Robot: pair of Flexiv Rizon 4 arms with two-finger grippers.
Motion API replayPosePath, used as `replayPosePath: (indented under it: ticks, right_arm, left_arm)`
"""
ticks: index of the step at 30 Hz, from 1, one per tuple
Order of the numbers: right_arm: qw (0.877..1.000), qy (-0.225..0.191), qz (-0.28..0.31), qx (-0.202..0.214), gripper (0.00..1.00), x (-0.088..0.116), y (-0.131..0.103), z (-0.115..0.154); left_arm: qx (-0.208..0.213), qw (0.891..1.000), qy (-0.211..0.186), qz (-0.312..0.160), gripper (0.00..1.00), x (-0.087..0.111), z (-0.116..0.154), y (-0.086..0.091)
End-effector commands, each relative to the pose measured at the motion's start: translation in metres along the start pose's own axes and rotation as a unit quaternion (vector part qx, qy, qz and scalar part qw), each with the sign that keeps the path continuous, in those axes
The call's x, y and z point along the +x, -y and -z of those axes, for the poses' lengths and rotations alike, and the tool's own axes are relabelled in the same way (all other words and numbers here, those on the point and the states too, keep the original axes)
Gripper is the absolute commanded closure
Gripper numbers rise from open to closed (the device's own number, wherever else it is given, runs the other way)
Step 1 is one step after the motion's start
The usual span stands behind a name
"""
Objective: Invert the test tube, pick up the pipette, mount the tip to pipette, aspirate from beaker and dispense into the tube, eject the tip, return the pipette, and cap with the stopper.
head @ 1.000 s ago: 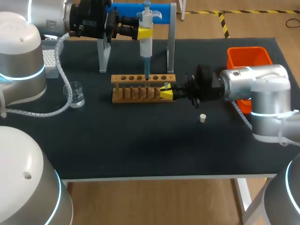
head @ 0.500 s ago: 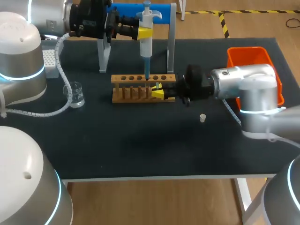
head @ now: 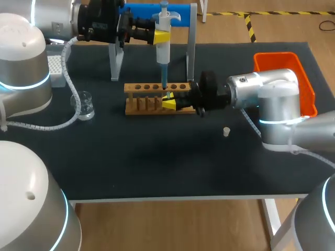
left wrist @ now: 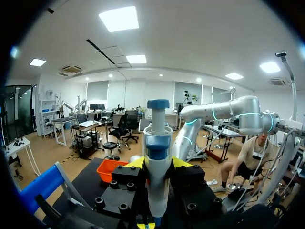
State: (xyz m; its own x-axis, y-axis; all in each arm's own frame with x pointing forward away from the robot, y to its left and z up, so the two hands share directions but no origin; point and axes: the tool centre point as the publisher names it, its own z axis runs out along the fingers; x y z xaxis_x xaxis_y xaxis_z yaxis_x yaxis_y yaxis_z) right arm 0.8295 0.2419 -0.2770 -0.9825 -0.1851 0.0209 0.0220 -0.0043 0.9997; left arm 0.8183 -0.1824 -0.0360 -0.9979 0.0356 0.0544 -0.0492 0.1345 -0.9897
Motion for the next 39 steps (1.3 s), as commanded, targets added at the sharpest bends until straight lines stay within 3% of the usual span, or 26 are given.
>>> replayPosePath:
  ticks: [1,39]
  right_arm:
    - [1.000,-0.002,0.000,0.003,1.00,-0.001,-0.003,-0.002]
    - [1.000,-0.005,-0.006,-0.012,1.00,0.019,-0.019,-0.018]
  left_arm:
    - [-0.002,1.000,-0.001,0.001,1.00,-0.001,0.001,0.001]
    - [-0.002,1.000,-0.001,0.001,1.00,-0.001,0.001,0.001]
